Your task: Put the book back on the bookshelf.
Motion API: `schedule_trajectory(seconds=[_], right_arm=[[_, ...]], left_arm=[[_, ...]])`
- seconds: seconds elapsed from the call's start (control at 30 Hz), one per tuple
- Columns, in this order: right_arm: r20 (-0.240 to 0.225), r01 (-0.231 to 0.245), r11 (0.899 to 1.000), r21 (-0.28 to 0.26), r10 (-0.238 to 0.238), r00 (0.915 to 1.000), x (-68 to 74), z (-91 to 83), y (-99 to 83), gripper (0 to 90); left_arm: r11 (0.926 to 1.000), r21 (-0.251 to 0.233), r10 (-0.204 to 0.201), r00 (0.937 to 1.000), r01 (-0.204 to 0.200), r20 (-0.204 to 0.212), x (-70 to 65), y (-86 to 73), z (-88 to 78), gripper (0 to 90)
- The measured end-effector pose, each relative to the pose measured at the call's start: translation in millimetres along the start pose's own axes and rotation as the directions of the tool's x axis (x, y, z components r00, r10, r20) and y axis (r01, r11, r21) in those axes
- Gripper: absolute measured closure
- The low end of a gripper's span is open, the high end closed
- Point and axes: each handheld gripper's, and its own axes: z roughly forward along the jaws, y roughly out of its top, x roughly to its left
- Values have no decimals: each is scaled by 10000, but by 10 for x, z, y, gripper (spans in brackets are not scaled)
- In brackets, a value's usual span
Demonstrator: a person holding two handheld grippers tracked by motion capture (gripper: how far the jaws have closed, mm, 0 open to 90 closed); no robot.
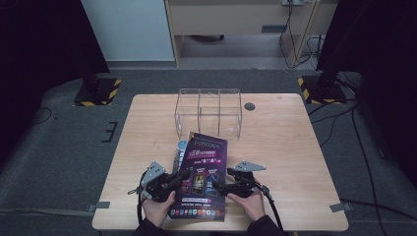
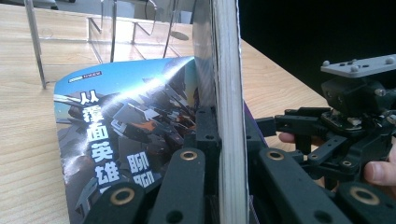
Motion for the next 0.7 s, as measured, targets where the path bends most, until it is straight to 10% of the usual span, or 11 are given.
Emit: schedule_trajectory(seconds=[0.7], right_arm=[[-1420, -1041, 9912, 815, 1149, 9832, -3, 190, -38, 254]], left_arm=[[9998, 171, 71, 9999, -69, -116, 9, -34, 45, 838]])
